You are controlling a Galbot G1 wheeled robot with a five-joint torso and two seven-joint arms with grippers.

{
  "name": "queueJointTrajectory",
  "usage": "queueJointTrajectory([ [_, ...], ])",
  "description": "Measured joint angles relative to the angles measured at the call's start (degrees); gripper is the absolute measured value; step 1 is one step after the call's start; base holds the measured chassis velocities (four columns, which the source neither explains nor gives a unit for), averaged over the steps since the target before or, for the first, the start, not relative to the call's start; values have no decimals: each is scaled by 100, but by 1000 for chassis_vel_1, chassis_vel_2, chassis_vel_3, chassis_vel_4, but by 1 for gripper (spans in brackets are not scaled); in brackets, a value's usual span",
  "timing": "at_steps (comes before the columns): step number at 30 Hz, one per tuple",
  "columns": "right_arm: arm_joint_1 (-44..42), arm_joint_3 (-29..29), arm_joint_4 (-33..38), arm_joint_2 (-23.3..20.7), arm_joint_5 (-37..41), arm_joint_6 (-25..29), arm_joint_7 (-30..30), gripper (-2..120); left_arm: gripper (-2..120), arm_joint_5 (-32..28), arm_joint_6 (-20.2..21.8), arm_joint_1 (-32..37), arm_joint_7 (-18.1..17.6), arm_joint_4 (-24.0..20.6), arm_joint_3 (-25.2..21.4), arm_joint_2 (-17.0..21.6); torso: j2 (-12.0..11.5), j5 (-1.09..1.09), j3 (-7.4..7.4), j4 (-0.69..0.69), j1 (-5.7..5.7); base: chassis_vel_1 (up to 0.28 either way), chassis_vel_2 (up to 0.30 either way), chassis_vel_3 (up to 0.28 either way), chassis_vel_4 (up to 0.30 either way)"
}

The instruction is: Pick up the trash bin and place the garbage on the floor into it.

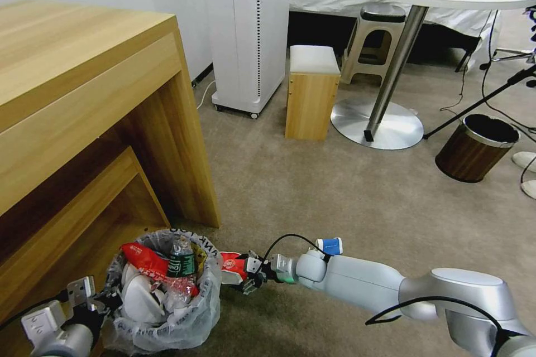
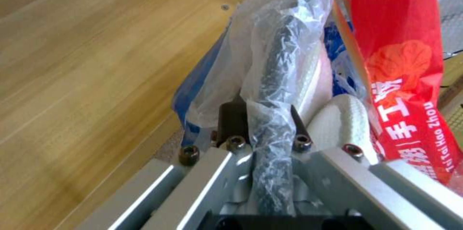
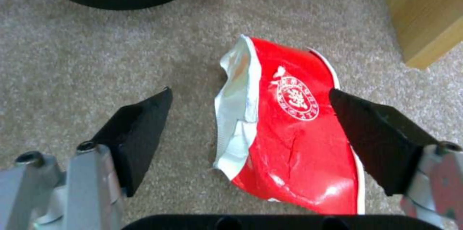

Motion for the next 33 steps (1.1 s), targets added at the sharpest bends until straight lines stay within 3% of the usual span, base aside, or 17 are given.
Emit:
queueJointTrajectory([
  [6, -30, -26, -40, 12, 43, -32, 52, 73, 1, 6, -14, 36, 3, -34, 7, -29, 0, 0, 0, 0, 0, 0, 0, 0, 0],
  [9, -76, -31, -138, 53, 56, -42, 71, 56, 1, 22, -29, 99, 16, -91, 8, -45, 0, 0, 0, 0, 0, 0, 0, 0, 0],
  [17, -161, -40, -391, 229, 43, -15, 68, 51, 1, 29, -41, 167, 37, -212, 20, -94, 0, 0, 0, 0, 0, 0, 0, 0, 0],
  [21, -145, -17, -409, 234, 28, -13, 104, 42, 1, 52, -56, 147, 41, -195, 28, -118, 0, 0, 0, 0, 0, 0, 0, 0, 0],
  [24, -160, 25, -511, 211, 25, -16, 137, 27, 1, 62, -56, 144, 42, -187, 39, -135, 0, 0, 0, 0, 0, 0, 0, 0, 0],
  [33, -260, 87, -752, 240, 19, 6, 178, 4, 1, 47, -57, 121, 43, -172, 70, -108, 0, 0, 0, 0, 0, 0, 0, 0, 0],
])
